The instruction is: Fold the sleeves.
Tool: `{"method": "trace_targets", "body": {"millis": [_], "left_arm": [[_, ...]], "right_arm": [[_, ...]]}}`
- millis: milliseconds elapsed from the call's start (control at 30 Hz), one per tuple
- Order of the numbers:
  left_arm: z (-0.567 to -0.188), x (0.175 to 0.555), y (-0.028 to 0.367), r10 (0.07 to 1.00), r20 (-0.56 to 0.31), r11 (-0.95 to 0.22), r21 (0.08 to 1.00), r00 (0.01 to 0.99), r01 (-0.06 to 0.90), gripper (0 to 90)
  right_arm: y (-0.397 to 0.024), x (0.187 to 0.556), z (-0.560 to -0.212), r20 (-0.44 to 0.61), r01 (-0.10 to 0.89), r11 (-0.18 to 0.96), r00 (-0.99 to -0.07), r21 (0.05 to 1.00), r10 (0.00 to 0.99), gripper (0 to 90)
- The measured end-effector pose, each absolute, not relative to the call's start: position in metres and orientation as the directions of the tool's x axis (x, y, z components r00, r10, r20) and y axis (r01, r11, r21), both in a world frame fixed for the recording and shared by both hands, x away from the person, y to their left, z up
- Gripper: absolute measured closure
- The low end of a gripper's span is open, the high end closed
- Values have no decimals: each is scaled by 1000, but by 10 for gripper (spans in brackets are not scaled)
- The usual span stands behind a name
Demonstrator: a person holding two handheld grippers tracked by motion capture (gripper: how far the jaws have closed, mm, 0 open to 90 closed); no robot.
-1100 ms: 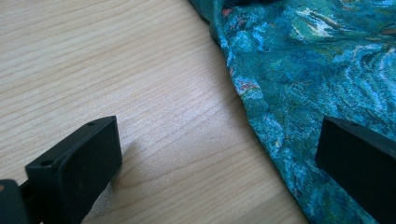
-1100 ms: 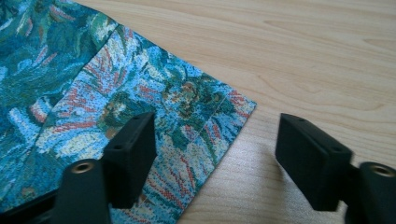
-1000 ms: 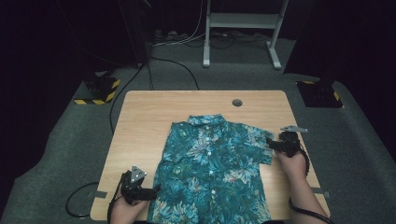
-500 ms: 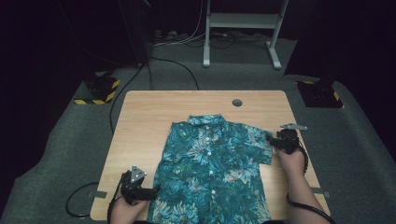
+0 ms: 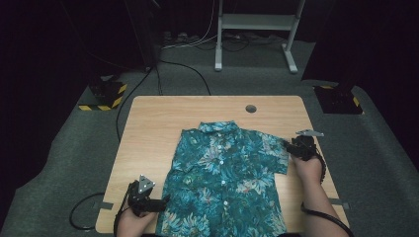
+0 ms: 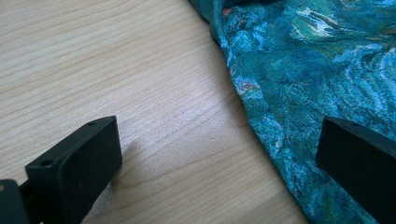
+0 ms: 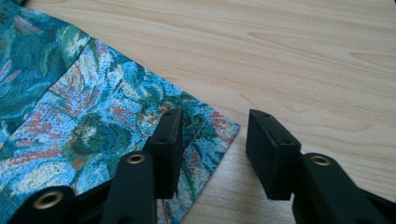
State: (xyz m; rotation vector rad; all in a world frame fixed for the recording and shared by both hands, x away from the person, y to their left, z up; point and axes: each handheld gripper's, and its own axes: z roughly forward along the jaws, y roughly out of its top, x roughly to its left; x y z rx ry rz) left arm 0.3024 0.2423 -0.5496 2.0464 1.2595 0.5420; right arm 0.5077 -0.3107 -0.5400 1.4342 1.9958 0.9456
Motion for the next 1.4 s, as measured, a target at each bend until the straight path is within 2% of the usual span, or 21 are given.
{"method": "trace_targets", "body": {"millis": [400,567,667,1100,1400], "left_arm": [[-550,302,242,894,4,-314,722,449,617,5],[-550,302,242,894,5,-314,721,449,617,5],[-550,302,242,894,6,-315,721,449,617,4],[-550,302,242,893,6,-315,721,449,617,4],[-550,302,242,893,6,-316,721,450,617,4]], "right_arm": [[-300,507,-540,-6,588,209,-327,782,945,809],[-296,507,-540,-19,587,214,-321,781,947,820],[-293,508,-539,-18,598,211,-312,773,950,871],[-289,507,-534,-26,598,189,-270,779,963,885],[-286,499,-520,-36,558,201,-292,805,956,885]]}}
